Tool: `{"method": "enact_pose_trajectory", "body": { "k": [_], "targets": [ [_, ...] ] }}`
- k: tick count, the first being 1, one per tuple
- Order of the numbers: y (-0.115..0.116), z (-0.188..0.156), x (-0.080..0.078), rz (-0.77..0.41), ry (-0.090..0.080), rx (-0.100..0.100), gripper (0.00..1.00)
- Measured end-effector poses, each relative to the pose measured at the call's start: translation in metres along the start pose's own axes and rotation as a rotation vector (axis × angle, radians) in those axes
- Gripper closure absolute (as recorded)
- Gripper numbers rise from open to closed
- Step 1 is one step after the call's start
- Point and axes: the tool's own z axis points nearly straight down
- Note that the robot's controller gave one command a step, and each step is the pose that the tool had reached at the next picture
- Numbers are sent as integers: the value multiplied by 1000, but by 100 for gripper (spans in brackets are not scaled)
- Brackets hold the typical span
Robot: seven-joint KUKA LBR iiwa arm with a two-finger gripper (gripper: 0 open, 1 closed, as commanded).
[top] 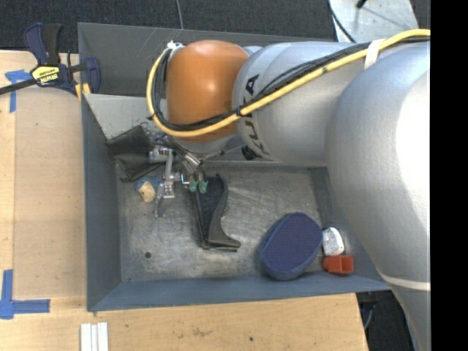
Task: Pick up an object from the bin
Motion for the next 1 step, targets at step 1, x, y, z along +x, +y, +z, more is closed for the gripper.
{"method": "enact_pose_trajectory", "body": {
  "k": [1],
  "targets": [
    [-19, 75, -34, -254, -10, -1, 0]
  ]
}}
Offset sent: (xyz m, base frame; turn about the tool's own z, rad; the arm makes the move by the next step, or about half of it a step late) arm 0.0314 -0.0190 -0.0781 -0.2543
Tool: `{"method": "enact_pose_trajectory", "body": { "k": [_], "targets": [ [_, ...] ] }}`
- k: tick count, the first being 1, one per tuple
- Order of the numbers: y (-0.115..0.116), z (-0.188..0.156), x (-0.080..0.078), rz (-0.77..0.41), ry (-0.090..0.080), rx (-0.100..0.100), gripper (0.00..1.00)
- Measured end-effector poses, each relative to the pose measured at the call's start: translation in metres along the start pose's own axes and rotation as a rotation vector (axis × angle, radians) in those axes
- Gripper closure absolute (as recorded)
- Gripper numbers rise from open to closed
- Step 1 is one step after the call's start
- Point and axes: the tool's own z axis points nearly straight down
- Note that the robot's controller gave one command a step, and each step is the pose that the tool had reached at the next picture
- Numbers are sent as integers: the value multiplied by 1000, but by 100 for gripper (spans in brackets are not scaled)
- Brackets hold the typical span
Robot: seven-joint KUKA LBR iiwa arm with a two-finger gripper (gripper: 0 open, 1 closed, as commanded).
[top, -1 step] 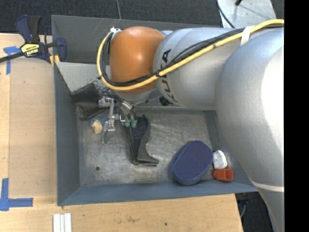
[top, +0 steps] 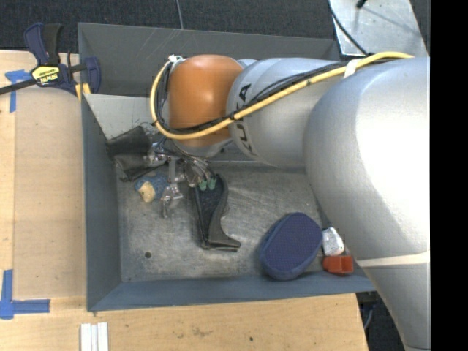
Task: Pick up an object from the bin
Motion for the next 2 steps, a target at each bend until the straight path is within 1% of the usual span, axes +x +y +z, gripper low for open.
{"method": "enact_pose_trajectory", "body": {
  "k": [1, 2],
  "targets": [
    [0, -3, -3, 1, -15, -2, 100],
    [-67, -145, 37, -159, -6, 4, 100]
  ]
}}
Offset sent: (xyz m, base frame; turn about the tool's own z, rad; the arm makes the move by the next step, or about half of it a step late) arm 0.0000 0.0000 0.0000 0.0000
